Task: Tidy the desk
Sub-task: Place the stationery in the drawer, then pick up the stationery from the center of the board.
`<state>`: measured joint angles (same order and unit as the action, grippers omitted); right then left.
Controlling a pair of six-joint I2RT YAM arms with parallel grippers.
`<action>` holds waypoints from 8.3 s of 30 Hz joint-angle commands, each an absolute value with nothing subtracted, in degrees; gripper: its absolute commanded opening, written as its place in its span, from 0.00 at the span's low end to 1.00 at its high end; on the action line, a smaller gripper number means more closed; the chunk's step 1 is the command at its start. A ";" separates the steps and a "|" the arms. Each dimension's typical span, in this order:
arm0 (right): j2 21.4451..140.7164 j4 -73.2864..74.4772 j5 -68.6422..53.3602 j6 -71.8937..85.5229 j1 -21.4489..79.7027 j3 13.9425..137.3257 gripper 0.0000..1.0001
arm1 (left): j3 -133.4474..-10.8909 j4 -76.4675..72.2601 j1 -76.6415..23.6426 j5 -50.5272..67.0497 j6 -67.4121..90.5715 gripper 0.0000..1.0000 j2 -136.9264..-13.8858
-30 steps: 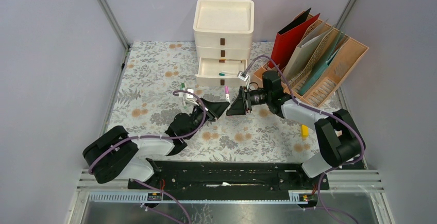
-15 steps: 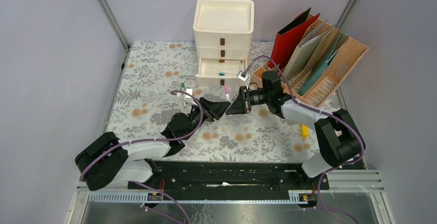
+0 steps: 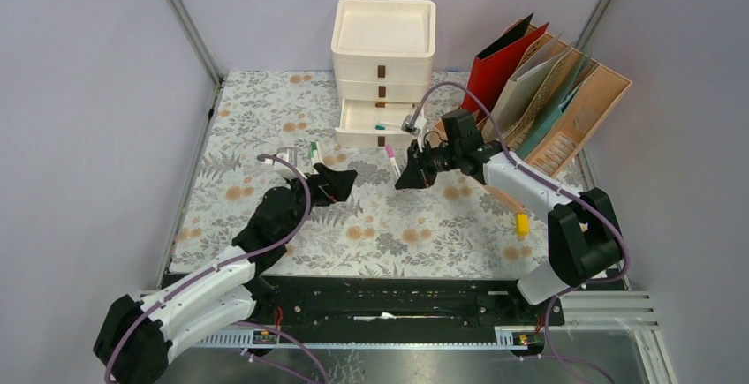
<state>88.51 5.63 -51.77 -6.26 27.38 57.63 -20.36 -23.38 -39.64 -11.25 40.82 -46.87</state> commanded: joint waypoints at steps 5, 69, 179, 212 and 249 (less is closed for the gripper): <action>92.23 31.18 -30.84 -31.80 27.79 75.00 0.00 | -21.16 -6.92 -34.00 -11.73 34.78 0.99 -42.21; 107.81 40.74 -11.43 -31.88 31.16 107.91 0.44 | -18.14 -8.62 -22.50 -0.98 38.07 0.99 -45.65; 72.05 14.97 -59.39 -19.68 16.08 56.21 0.46 | -28.24 -11.86 -13.36 7.83 37.85 0.00 -66.68; 74.63 13.80 -59.59 -18.55 16.08 55.55 0.45 | -54.45 19.04 -25.84 -18.69 40.12 0.40 -95.75; 77.26 3.03 -64.82 -8.13 17.65 51.76 0.43 | -29.79 -7.50 -27.30 -3.92 43.25 0.00 -71.14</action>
<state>76.40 9.67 -61.19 -12.99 16.51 53.08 -33.76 5.98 -27.09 -10.94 40.14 -76.40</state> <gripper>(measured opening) 0.436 0.176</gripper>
